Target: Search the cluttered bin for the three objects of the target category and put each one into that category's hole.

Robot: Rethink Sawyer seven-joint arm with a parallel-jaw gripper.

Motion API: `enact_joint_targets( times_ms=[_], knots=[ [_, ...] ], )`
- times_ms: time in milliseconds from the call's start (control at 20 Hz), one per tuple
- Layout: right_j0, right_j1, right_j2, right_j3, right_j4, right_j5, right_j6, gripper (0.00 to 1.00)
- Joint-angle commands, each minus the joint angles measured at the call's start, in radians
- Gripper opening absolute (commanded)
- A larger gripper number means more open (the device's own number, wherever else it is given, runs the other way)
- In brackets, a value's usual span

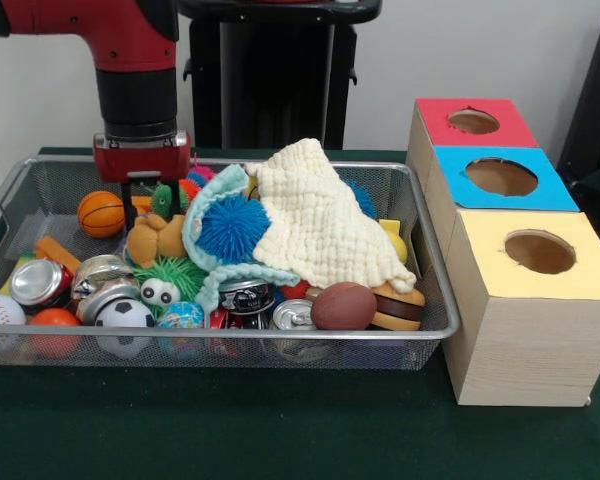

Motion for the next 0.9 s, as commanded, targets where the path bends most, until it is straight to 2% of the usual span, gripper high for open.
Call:
enact_joint_targets(
  times_ms=[50, 100, 150, 450, 750, 900],
  knots=[
    [0.053, -0.031, -0.055, -0.092, -0.134, -0.104, -0.044, 0.0],
    [0.067, -0.037, -0.076, -0.096, -0.153, -0.144, 0.012, 0.0],
    [0.072, -0.038, -0.084, -0.099, -0.158, -0.153, 0.028, 0.0],
    [0.061, -0.053, -0.068, -0.091, -0.124, -0.142, -0.024, 0.0],
    [0.048, -0.086, -0.033, -0.082, -0.091, -0.085, -0.116, 0.0],
    [0.035, -0.119, 0.005, -0.079, -0.047, -0.019, -0.212, 0.0]
  ],
)
